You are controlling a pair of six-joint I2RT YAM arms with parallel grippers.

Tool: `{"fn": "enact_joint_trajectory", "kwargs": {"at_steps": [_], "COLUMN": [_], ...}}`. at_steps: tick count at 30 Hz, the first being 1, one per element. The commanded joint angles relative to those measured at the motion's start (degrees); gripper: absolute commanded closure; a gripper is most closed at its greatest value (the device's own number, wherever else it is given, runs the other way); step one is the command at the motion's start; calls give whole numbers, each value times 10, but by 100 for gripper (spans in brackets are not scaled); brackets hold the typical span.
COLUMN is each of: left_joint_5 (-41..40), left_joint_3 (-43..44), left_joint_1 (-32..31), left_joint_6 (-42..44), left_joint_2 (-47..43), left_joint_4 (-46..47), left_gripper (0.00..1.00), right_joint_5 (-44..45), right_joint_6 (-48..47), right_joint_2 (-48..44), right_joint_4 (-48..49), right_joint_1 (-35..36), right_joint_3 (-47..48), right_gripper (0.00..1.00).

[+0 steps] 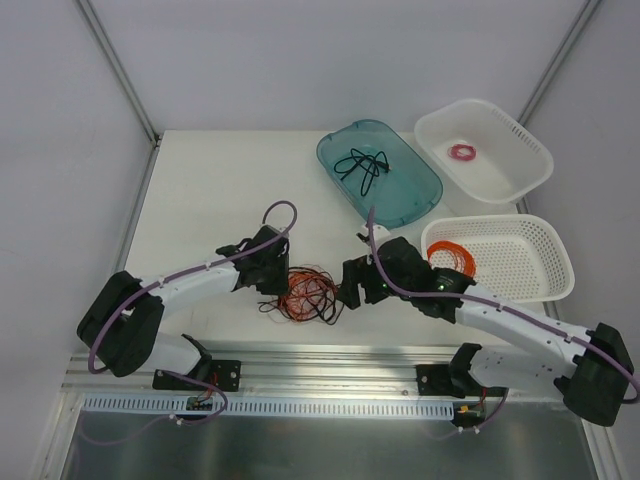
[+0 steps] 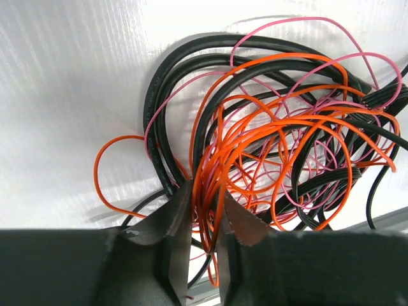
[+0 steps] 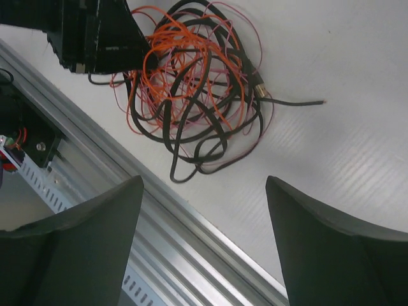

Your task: Untangle the cables

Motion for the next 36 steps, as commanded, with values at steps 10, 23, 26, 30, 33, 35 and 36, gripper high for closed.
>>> {"fn": "enact_joint_trajectory", "kwargs": {"at_steps": [10, 23, 26, 30, 33, 35, 36], "left_joint_5": [-21, -45, -46, -49, -52, -55, -59], "left_joint_3": [-25, -26, -24, -24, -20, -18, -18], "left_joint_1": [-21, -21, -21, -20, -19, -19, -18], "left_joint_6": [-35, -48, -48, -49, -48, -47, -47], "left_joint_2": [-22, -1, 3, 8, 12, 14, 15], "left_joint_4": [4, 5, 6, 4, 1, -1, -5], "left_gripper": [68, 67, 67, 67, 68, 69, 70], "right_joint_5": [58, 155, 185, 226, 244, 250, 251], "right_joint_6": [105, 23, -9, -48, -75, -88, -98], "right_joint_2": [139, 6, -41, -80, -99, -110, -118], "right_joint_4": [197, -57, -130, -205, -244, -256, -259], "right_joint_1": [51, 59, 57, 58, 57, 57, 58], "right_joint_3": [-21, 81, 137, 215, 281, 323, 336], "right_gripper": [39, 99, 99, 99, 99, 99, 99]}}
